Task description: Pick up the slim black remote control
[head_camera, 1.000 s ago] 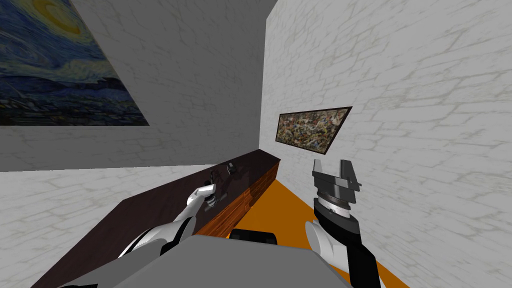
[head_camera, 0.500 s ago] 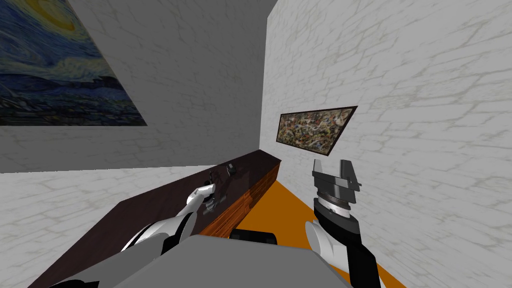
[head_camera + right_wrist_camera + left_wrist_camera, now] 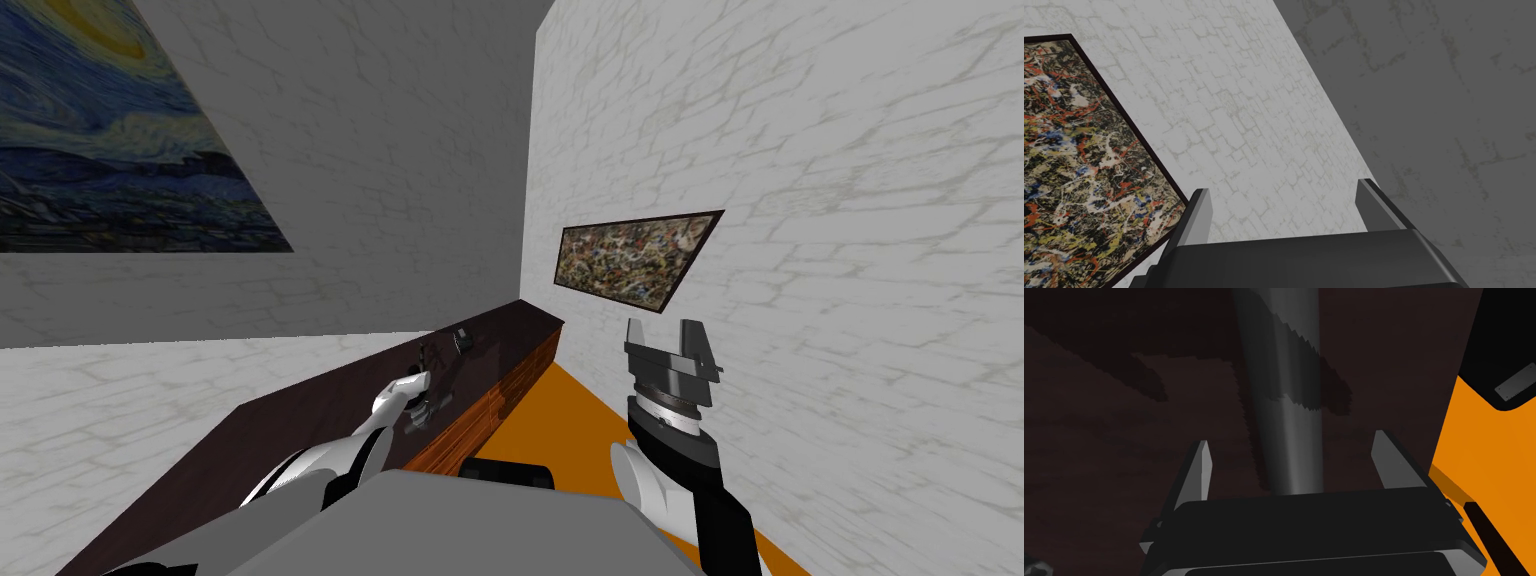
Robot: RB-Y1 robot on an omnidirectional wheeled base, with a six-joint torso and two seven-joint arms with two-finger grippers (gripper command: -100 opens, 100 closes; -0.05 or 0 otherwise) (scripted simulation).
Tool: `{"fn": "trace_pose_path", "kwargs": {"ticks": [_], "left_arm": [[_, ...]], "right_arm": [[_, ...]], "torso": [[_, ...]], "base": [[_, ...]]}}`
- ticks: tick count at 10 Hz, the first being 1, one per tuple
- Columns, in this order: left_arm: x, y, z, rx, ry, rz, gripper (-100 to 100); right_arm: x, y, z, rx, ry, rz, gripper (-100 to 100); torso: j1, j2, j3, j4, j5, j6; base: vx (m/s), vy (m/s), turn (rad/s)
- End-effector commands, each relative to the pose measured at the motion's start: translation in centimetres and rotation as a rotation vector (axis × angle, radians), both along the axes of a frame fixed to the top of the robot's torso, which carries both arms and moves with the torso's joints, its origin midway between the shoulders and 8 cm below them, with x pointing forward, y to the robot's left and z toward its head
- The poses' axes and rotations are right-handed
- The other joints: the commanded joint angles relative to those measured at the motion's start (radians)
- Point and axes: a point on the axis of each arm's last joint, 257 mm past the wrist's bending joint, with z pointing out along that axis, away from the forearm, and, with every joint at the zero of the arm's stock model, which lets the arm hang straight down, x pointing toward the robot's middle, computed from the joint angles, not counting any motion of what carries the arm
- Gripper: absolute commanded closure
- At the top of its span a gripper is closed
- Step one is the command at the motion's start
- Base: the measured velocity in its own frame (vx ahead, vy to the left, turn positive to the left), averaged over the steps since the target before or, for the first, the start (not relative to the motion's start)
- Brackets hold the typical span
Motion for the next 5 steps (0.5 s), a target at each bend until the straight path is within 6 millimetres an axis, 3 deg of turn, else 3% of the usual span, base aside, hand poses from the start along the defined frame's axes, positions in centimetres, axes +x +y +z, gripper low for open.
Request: {"fn": "trace_pose_path", "kwargs": {"ticks": [1, 2, 3, 5], "left_arm": [[-0.49, -0.39, -0.76, 0.001, -0.004, -0.004, -100], [-0.29, -0.23, -0.51, 0.000, -0.001, -0.002, -100], [-0.27, -0.23, -0.57, 0.001, -0.003, -0.003, 100], [-0.22, -0.20, -0.53, 0.001, -0.004, -0.002, 100]], "right_arm": [[0.00, 0.00, 0.00, 0.000, 0.000, 0.000, 0], [0.00, 0.00, 0.00, 0.000, 0.000, 0.000, 0], [0.00, 0.00, 0.00, 0.000, 0.000, 0.000, 0], [0.00, 0.00, 0.00, 0.000, 0.000, 0.000, 0]], "torso": [[0.000, 0.000, 0.000, 0.000, 0.000, 0.000], [-0.001, 0.001, 0.000, 0.000, 0.000, 0.000], [-0.002, 0.002, 0.001, 0.000, 0.000, 0.000], [-0.002, 0.003, 0.002, 0.000, 0.000, 0.000]], "base": [[0.040, 0.011, 0.020], [-0.002, -0.008, 0.010], [0.000, 0.000, 0.000], [0.000, 0.000, 0.000]]}}
